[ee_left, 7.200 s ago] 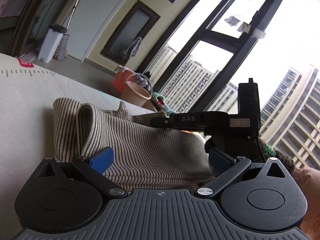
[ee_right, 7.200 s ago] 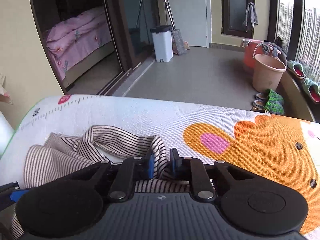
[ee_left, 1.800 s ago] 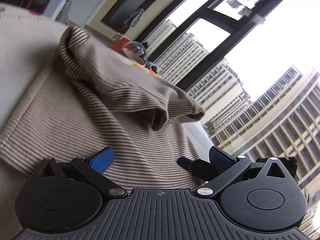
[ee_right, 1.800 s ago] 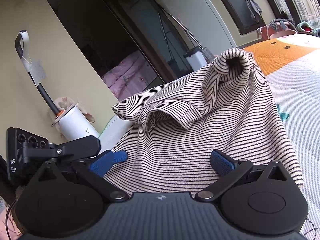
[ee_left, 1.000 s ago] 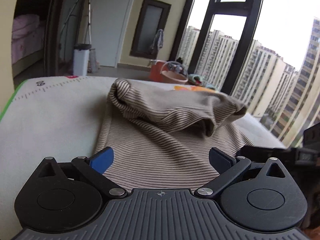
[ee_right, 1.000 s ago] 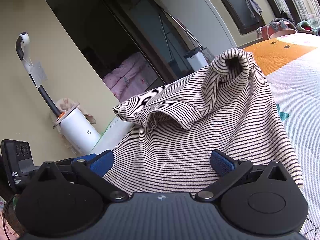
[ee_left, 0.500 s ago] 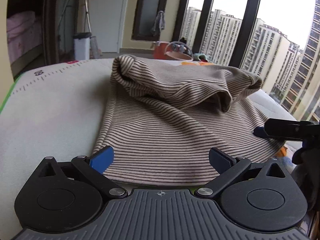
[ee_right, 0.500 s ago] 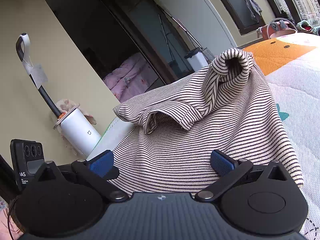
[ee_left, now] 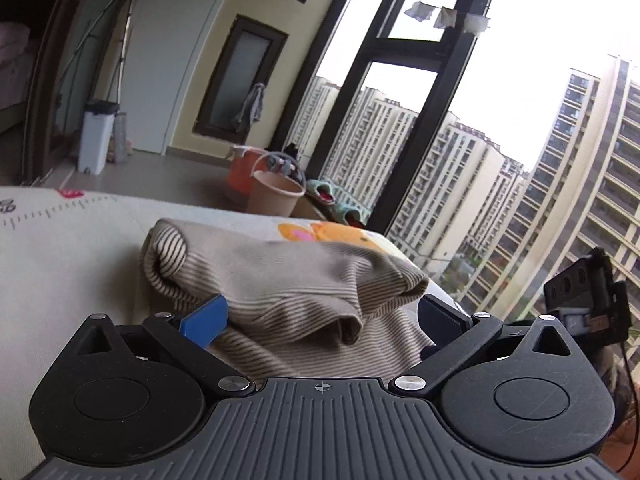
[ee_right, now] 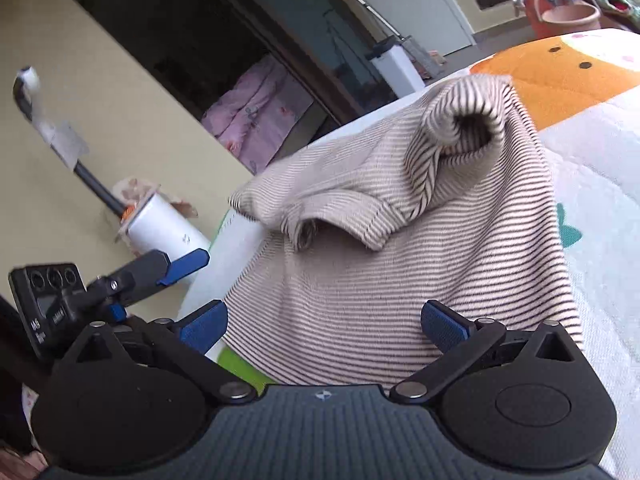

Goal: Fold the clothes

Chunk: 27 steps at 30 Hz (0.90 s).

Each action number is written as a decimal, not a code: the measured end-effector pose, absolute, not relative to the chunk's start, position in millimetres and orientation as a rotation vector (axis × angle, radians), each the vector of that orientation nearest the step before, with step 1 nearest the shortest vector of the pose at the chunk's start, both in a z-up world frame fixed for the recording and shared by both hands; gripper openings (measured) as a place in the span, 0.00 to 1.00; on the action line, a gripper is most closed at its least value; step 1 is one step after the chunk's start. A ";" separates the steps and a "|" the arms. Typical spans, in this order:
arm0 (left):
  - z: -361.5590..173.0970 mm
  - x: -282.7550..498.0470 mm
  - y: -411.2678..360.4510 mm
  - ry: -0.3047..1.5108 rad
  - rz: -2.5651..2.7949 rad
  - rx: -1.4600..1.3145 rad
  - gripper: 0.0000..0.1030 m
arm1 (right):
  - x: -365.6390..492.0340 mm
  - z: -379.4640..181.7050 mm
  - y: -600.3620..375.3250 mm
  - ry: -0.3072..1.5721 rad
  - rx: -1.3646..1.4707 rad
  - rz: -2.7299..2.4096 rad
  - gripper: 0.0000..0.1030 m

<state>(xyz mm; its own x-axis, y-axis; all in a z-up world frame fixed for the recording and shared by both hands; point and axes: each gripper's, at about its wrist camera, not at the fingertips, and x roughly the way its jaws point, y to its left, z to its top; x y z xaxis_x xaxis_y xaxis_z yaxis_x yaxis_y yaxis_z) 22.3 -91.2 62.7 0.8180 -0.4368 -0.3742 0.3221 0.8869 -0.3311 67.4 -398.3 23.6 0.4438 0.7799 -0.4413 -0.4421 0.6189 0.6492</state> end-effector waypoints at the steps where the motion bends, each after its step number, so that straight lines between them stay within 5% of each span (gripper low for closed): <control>1: 62.1 33.3 -96.4 0.461 -0.408 -0.237 1.00 | 69.1 35.9 -404.2 0.763 0.497 0.794 1.00; 3: 54.8 55.4 -106.4 0.489 -0.405 -0.213 1.00 | 72.1 65.8 -410.4 0.677 0.468 0.779 0.98; 8: 19.7 92.8 -114.0 0.634 -0.350 -0.228 1.00 | 108.5 118.6 -386.1 0.594 0.295 0.662 0.74; 13: 11.0 83.5 -116.1 0.593 -0.382 -0.155 1.00 | 167.0 105.6 -308.6 0.645 -0.007 0.670 0.74; 22: 6.2 76.6 -104.6 0.591 -0.436 -0.197 1.00 | 225.9 47.0 -195.6 0.731 -0.125 0.798 0.67; 27: 1.4 72.4 -91.3 0.572 -0.470 -0.283 1.00 | 221.4 51.7 -155.5 0.678 -0.286 0.920 0.80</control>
<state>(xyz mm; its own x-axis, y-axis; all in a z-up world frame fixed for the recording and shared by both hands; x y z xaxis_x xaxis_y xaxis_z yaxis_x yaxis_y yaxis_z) 72.4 -91.3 1.4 0.7400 -0.4991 -0.4509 0.3454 0.8572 -0.3820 221.4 -155.5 51.7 0.4191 0.6350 -0.6489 -0.8078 0.5871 0.0528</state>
